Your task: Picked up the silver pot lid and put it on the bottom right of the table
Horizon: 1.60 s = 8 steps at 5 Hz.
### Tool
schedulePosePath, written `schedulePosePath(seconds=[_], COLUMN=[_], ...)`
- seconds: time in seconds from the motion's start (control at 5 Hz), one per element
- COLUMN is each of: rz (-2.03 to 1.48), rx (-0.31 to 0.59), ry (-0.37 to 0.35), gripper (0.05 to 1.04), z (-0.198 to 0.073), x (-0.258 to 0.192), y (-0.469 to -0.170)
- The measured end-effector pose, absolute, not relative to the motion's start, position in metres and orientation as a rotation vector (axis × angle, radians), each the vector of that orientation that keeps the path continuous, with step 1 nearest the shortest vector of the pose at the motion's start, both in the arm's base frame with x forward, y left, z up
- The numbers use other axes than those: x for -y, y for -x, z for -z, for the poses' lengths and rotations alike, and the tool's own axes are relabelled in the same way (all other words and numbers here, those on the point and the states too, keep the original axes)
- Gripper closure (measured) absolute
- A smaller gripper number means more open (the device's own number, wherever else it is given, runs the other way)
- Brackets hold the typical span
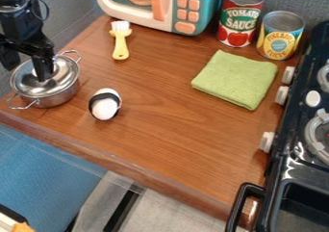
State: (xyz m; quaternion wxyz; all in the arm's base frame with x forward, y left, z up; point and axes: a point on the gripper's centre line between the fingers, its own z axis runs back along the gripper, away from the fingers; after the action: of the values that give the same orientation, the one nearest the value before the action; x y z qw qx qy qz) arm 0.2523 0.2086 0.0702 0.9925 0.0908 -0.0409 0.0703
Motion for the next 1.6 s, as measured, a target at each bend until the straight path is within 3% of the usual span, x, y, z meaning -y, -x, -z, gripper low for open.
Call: schedulePosePath(seconds=[0.4,0.6,1.0,1.4,1.6], rz=[-0.167,-0.167,-0.166,-0.14,-0.08], rx=[0.103,0.111,0.132,0.124,0.166], ry=[-0.182,-0.177,-0.158,-0.135,-0.143], gripper=[0.09,0.155,0.744,0.798,0.798], z=[-0.069,-0.069,-0.068,-0.069,-0.096], x=[-0.215,-0.214,-0.212,-0.203,-0.177], y=[-0.264,-0.265,-0.269,-0.275,-0.3])
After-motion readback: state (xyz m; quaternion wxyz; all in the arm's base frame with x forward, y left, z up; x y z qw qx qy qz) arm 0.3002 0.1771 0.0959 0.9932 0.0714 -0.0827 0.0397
